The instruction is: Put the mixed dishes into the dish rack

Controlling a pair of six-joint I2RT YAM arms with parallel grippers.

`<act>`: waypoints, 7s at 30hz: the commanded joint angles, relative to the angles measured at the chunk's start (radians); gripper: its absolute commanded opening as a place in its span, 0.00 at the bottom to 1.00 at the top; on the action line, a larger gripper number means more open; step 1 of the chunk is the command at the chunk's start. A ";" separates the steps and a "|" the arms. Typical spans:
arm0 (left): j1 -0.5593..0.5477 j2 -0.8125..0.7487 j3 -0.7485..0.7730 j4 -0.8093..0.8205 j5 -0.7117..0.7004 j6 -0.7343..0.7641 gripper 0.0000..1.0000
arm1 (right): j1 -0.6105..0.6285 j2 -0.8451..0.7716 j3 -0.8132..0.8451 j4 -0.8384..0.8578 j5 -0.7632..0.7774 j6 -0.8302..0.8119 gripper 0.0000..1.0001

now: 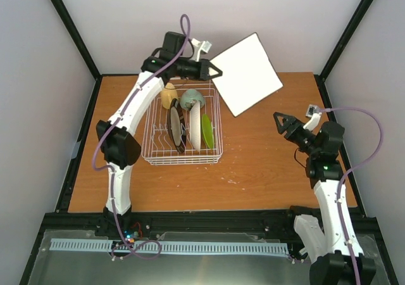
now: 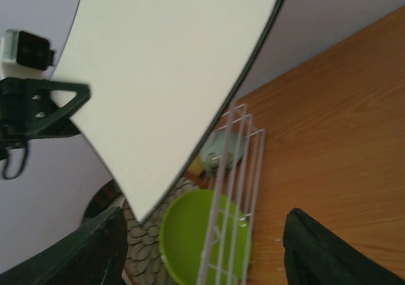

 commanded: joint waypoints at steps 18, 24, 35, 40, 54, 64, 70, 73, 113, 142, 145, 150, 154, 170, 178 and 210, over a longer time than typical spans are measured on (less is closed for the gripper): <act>0.109 -0.353 0.036 -0.294 -0.162 0.141 0.01 | 0.770 0.158 0.213 -0.053 1.228 -1.194 0.70; 0.116 -0.409 0.014 -0.305 -0.196 0.145 0.01 | 1.065 0.356 0.004 0.774 1.533 -1.983 0.72; 0.124 -0.434 -0.027 -0.321 -0.184 0.161 0.01 | 1.152 0.499 -0.149 1.635 1.380 -2.584 0.79; 0.125 -0.452 -0.039 -0.316 -0.159 0.159 0.01 | 1.150 0.600 -0.112 1.647 1.365 -2.611 0.79; 0.125 -0.545 -0.125 -0.304 -0.066 0.141 0.01 | 1.085 0.724 0.005 1.658 1.318 -2.607 0.79; 0.126 -0.575 -0.134 -0.317 -0.125 0.150 0.00 | 1.075 0.799 0.061 1.672 1.316 -2.594 0.78; 0.145 -0.548 -0.097 -0.291 -0.073 0.135 0.01 | 1.152 0.728 -0.065 1.671 1.376 -2.542 0.78; 0.145 -0.549 -0.085 -0.285 -0.069 0.125 0.01 | 1.161 0.728 -0.083 1.671 1.387 -2.544 0.79; 0.149 -0.631 -0.255 -0.239 -0.137 0.117 0.42 | 1.079 0.777 0.149 1.643 1.315 -2.533 0.03; 0.289 -0.979 -0.610 0.168 -1.186 0.153 0.68 | 1.252 0.478 0.318 0.721 1.371 -1.308 0.03; 0.329 -0.963 -0.639 0.139 -1.149 0.137 0.66 | 1.250 0.480 0.406 0.535 1.303 -1.020 0.03; 0.451 -0.972 -0.718 0.153 -1.002 0.102 0.66 | 1.248 0.497 0.504 0.388 1.164 -0.729 0.03; 0.518 -0.983 -0.756 0.168 -0.926 0.084 0.65 | 1.239 0.542 0.575 0.320 1.065 -0.565 0.03; 0.534 -1.015 -0.784 0.197 -0.932 0.085 0.64 | 1.208 0.653 0.542 0.532 1.063 -0.275 0.03; 0.534 -1.009 -0.780 0.202 -0.944 0.084 0.63 | 1.247 0.735 0.590 0.578 1.145 -0.284 0.03; 0.534 -1.020 -0.777 0.197 -0.952 0.104 0.61 | 1.089 0.985 1.181 -0.052 0.957 -0.064 0.03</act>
